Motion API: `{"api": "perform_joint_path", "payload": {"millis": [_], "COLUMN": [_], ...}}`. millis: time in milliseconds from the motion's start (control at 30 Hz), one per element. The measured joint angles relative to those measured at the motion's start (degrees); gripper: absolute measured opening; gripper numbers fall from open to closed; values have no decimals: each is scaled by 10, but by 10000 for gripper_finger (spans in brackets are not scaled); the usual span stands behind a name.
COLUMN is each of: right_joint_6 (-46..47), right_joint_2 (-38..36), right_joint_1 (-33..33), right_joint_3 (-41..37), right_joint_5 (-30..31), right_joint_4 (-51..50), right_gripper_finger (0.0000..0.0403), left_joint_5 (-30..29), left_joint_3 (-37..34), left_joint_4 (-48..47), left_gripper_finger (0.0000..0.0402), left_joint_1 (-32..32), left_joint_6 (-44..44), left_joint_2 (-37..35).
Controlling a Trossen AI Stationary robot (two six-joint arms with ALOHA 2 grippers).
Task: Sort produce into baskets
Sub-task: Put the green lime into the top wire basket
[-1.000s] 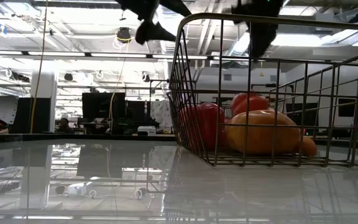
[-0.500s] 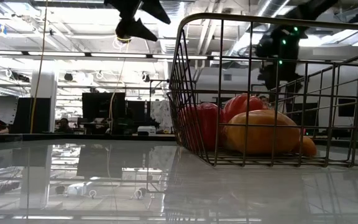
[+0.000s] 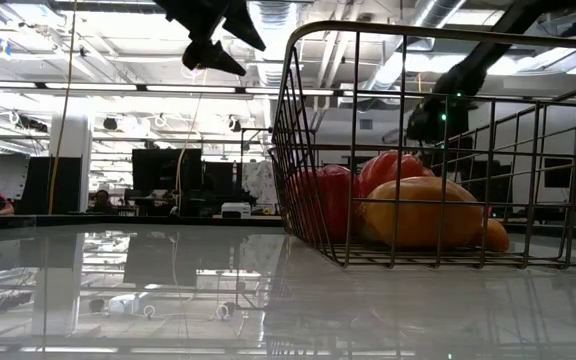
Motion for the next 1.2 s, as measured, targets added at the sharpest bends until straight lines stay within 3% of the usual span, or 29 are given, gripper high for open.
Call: {"api": "perform_joint_path", "payload": {"millis": [300,767,1033,1200], "right_joint_6": [-26,13,-4,-6], "right_joint_2": [17,18,75,103], "right_joint_1": [10,13,23,14], "right_joint_3": [0,0,14,26], "right_joint_5": [71,99,157,135], "right_joint_4": [-14,0,-50,-58], "right_gripper_finger": [342,337,336,336], "left_joint_5": [1,22,32,31], "left_joint_3": [0,0,0,0], "left_joint_4": [-33,-35,-39,-59], "left_gripper_finger": [357,357,357,357], "left_joint_1": [20,38,37,37], "left_joint_6": [3,7,4,5], "left_joint_2": [-11,-11,-19,-34]}}
